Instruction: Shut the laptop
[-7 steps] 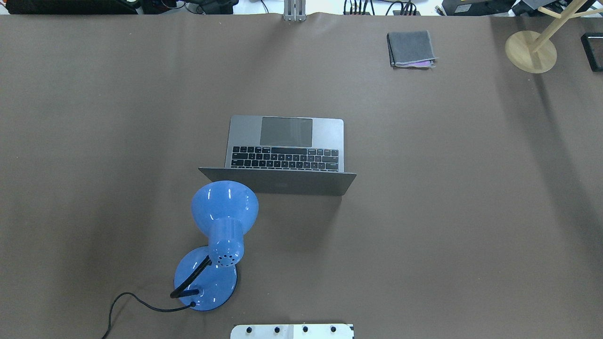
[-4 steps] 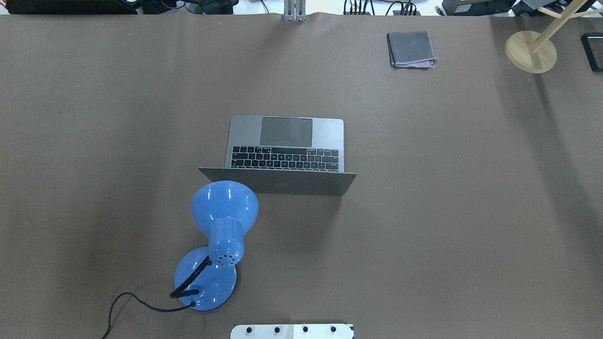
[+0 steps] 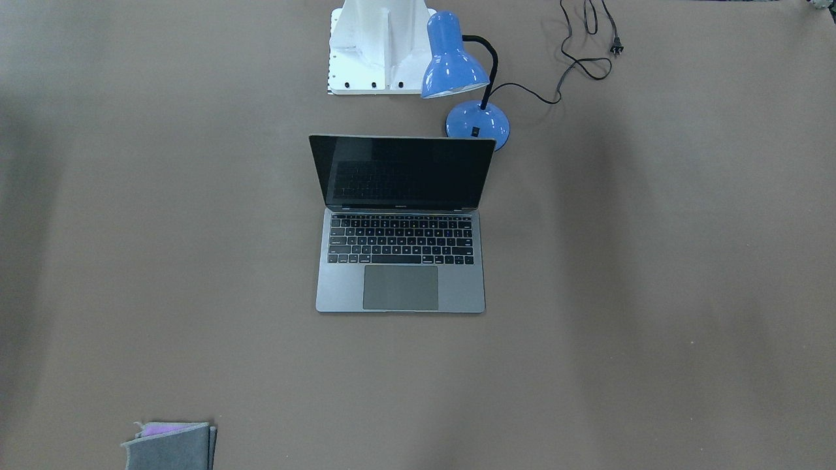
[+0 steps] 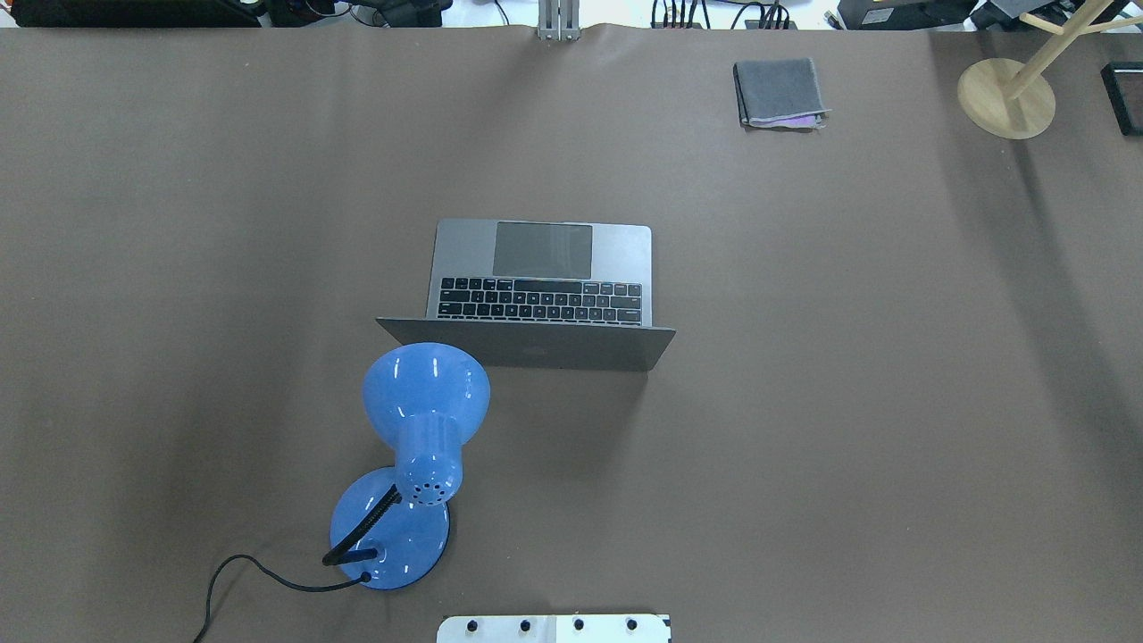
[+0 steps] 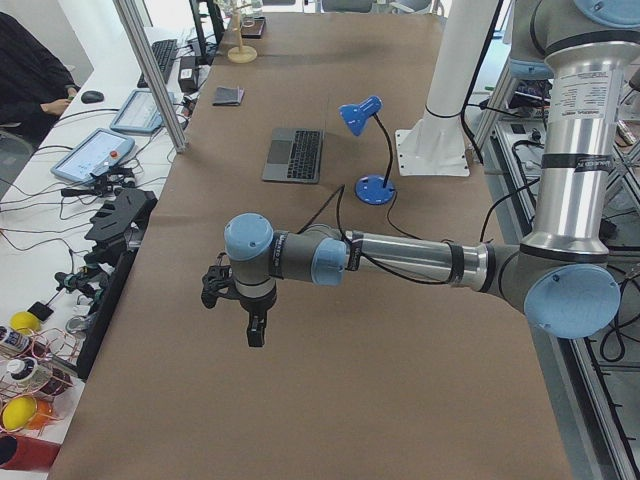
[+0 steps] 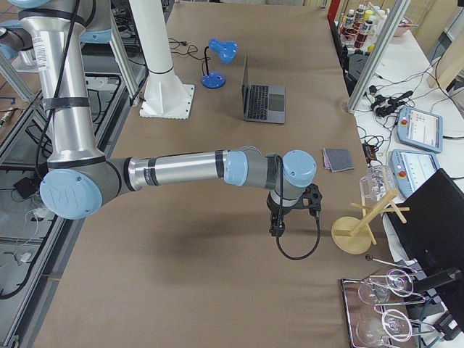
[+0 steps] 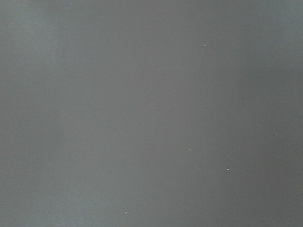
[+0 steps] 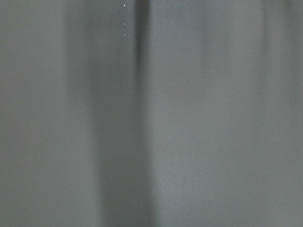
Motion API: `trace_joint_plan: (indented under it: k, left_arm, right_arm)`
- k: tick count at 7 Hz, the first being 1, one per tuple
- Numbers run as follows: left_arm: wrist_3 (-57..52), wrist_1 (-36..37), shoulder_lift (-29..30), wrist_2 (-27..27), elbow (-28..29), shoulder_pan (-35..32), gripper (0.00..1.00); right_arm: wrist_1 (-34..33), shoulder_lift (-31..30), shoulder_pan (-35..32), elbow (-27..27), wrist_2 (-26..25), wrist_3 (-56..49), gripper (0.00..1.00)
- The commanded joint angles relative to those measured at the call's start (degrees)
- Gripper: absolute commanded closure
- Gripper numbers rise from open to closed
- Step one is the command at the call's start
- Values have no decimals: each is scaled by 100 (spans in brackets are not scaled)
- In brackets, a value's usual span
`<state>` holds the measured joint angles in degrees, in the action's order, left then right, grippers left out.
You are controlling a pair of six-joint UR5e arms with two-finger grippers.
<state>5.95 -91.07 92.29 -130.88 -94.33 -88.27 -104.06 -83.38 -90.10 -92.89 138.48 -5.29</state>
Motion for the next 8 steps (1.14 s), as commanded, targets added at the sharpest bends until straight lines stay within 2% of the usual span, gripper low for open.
trace_joint_plan:
  k: [1, 2, 4, 5, 6, 7, 8]
  left_arm:
    - [29, 19, 410, 115, -43, 647, 2]
    - [203, -7, 534, 438, -129, 871, 2]
    - [780, -182, 955, 406, -121, 1004, 2]
    - [1185, -479, 975, 328, -121, 1031, 2]
    - [1781, -1047, 1062, -256, 96, 1284, 3]
    - [2883, -1444, 1237, -471, 90, 1765, 12]
    - [3747, -1692, 1473, -482, 72, 2135, 27]
  right_arm:
    - [0, 241, 62, 95, 21, 63, 0]
    - [0, 487, 254, 104, 21, 446, 0]
    - [9, 1058, 658, 175, 56, 861, 0]
    - [174, 1296, 965, 114, 56, 1263, 0]
    - [837, 1298, 1237, 165, 56, 1903, 1]
    - [1505, 1289, 1553, 183, 56, 2918, 13]
    - [2060, 1298, 1939, 131, 143, 3685, 18]
